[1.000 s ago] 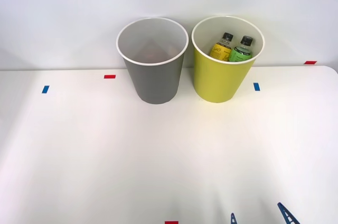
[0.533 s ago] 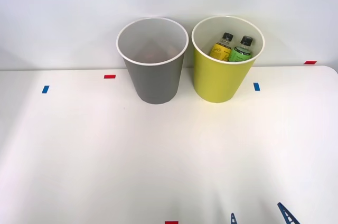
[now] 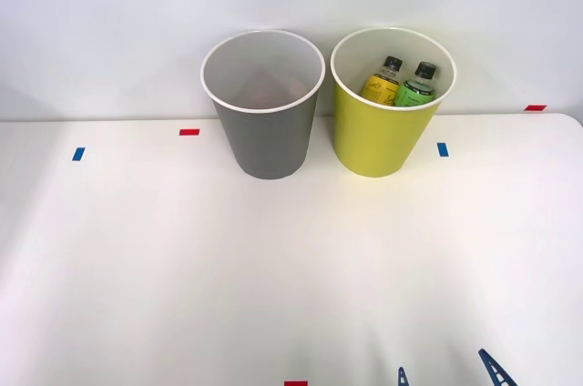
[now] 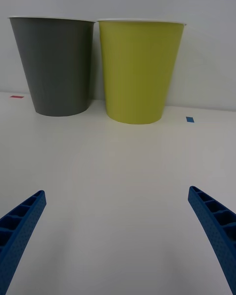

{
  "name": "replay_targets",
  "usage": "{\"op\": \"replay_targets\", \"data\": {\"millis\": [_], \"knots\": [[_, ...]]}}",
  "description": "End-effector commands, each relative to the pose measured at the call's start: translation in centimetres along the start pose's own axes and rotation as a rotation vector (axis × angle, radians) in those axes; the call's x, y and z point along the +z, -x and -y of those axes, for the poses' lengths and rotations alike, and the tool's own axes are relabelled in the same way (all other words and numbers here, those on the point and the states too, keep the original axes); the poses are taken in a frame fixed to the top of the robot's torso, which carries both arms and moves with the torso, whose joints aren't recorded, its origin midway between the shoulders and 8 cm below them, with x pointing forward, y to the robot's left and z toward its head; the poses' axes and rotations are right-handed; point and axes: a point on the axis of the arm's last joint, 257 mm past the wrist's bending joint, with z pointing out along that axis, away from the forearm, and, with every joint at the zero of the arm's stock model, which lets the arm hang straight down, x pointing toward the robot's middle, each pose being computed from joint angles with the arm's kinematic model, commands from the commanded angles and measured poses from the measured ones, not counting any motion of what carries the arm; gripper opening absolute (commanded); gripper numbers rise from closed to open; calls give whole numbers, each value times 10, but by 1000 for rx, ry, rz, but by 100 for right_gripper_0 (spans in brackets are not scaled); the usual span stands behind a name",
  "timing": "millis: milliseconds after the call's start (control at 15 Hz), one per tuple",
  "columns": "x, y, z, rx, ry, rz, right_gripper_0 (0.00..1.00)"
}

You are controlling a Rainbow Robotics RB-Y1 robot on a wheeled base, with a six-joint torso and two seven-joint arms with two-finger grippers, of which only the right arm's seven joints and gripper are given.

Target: Put cans in the gray bin, plastic bottles in the light green bin

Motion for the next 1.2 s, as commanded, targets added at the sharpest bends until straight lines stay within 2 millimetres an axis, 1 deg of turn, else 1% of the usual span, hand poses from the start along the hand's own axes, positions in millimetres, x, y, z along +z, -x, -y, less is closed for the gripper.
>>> {"op": "replay_targets", "data": {"millis": [67,1200], "knots": [[0,0,0,0,0,0,100],[0,0,0,0,0,0,100]]}}
